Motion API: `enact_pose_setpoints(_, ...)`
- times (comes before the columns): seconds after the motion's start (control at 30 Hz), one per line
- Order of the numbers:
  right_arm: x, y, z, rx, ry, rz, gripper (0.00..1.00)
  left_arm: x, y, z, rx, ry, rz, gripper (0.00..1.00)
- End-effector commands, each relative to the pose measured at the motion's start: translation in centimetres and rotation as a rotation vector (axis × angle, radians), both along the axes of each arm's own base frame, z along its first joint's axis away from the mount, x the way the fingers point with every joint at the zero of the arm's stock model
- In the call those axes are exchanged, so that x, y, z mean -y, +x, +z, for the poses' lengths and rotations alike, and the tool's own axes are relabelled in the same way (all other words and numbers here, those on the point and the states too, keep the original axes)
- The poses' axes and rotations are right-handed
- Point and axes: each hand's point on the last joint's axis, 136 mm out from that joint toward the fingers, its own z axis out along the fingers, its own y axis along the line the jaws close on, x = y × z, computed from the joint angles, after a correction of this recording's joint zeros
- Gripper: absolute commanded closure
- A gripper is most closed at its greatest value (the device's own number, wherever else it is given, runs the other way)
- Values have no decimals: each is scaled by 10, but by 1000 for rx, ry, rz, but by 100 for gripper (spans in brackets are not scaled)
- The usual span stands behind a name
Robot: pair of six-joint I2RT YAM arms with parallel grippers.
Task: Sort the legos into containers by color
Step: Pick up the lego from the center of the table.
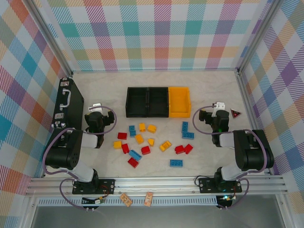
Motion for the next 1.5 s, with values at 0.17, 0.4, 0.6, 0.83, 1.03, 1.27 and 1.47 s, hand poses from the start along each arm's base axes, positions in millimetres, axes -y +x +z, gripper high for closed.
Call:
enact_pose_setpoints(0.17, 2, 10, 18, 58, 8, -23, 1, 3, 5, 7, 31, -12, 0, 0)
enact_pose_setpoints(0.4, 8, -2, 52, 80, 4, -58, 1, 8, 11, 42, -42, 0, -31, 1)
enact_pose_setpoints(0.6, -6, -10, 93, 48, 148, -30, 1, 15, 12, 89, 34, -115, -13, 0)
enact_pose_setpoints(0.83, -17, -41, 106, -109, 493, -124, 1, 20, 0, 103, -4, -551, 109, 0)
enact_pose_setpoints(1.03, -55, -60, 126, -171, 607, 73, 10, 71, -12, 97, -218, -704, -88, 3)
enact_pose_setpoints(1.27, -75, -81, 96, -468, 618, 110, 33, 128, -57, 84, -424, -751, -291, 24)
enact_pose_setpoints(1.47, -90, -91, 53, -631, 506, 76, 34, 168, -98, 75, -480, -689, -378, 31)
